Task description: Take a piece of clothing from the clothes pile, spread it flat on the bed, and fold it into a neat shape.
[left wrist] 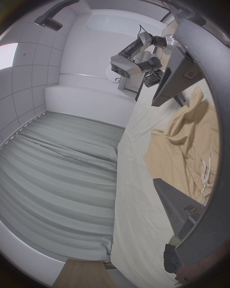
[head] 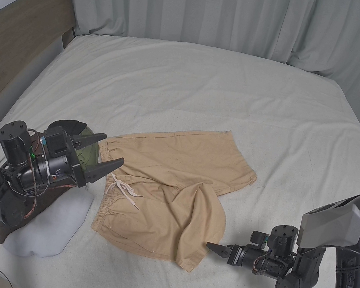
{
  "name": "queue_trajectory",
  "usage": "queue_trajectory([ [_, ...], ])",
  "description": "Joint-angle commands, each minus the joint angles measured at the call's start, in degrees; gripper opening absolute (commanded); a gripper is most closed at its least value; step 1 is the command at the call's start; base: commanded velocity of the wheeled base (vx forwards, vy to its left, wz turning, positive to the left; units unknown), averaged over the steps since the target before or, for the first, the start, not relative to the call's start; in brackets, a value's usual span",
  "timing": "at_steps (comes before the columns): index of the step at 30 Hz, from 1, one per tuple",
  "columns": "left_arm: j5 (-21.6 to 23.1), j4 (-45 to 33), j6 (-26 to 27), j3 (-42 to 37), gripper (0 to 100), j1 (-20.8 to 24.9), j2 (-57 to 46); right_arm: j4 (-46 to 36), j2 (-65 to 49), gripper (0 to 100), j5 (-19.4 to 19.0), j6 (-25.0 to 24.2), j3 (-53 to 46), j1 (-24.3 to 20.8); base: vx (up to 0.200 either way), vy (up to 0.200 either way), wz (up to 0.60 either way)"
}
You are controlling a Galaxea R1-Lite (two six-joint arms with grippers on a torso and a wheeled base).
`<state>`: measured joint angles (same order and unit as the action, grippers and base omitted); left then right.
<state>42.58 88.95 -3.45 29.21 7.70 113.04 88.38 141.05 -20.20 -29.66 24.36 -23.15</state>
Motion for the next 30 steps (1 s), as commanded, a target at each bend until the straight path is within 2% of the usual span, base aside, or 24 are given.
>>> queue_trajectory([
  [1,0.0,0.1,-0.3,-0.4,100,-0.5,-1.4,0.1,0.5,100,-0.1,-0.8,0.3,0.0,0.0,0.0,0.0],
  [8,0.0,0.1,-0.2,-0.6,100,-0.1,-1.3,0.1,0.7,100,-0.1,-2.7,1.6,-0.3,0.0,0.0,0.0],
  [13,0.0,0.1,-0.6,0.3,100,-0.2,-1.2,0.1,2.4,100,2.2,-5.9,4.1,-1.0,0.0,0.0,0.0],
  [17,0.0,0.1,-0.1,0.8,100,0.4,1.1,0.0,3.0,100,2.0,-6.1,5.5,-1.5,0.0,0.0,0.0],
  [21,-0.1,0.1,-0.5,3.4,100,-0.1,2.6,0.1,2.6,100,2.1,-6.4,6.2,-1.7,0.0,0.0,0.0],
  [24,-0.1,0.1,-1.1,5.4,100,0.0,2.2,0.0,2.4,100,2.1,-8.4,6.1,-2.2,0.0,0.0,0.0],
  [26,-0.4,0.1,-1.1,4.5,100,1.3,1.4,0.2,3.0,100,2.5,-10.4,6.1,-3.7,0.0,0.0,0.0],
  [30,-1.9,0.0,-1.4,1.4,100,2.8,-0.5,0.1,2.4,100,2.6,-10.4,6.2,-3.4,0.0,0.0,0.0],
])
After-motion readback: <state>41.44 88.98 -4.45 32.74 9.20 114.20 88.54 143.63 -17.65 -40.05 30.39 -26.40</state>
